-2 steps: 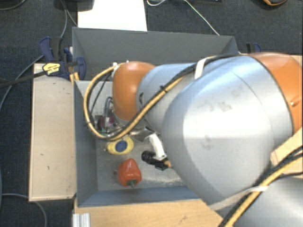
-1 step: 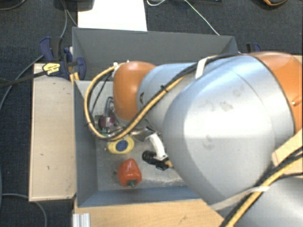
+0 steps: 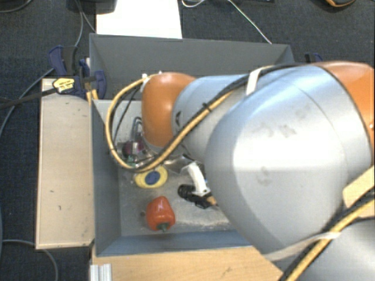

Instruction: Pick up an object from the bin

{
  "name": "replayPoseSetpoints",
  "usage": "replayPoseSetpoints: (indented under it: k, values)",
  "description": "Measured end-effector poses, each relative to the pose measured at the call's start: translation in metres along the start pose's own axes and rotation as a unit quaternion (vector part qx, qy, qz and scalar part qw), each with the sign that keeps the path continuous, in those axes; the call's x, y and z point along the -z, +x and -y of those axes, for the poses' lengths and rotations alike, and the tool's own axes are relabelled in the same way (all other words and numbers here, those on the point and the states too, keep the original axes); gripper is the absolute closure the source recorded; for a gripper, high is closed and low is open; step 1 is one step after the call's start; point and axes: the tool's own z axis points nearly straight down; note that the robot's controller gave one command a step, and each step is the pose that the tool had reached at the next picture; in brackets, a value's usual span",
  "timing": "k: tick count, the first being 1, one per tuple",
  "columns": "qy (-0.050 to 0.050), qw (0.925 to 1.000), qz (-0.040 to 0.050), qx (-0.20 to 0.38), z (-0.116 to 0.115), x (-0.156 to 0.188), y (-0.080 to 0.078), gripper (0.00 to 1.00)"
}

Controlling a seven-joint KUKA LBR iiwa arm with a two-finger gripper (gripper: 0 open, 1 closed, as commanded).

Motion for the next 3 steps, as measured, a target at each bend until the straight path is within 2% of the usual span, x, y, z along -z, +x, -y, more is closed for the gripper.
replayPoseSetpoints:
  k: [3]
  values:
    - [-0.003, 1.0000, 0.0016, 0.001, 0.000, 0.042, -0.002, 1.00]
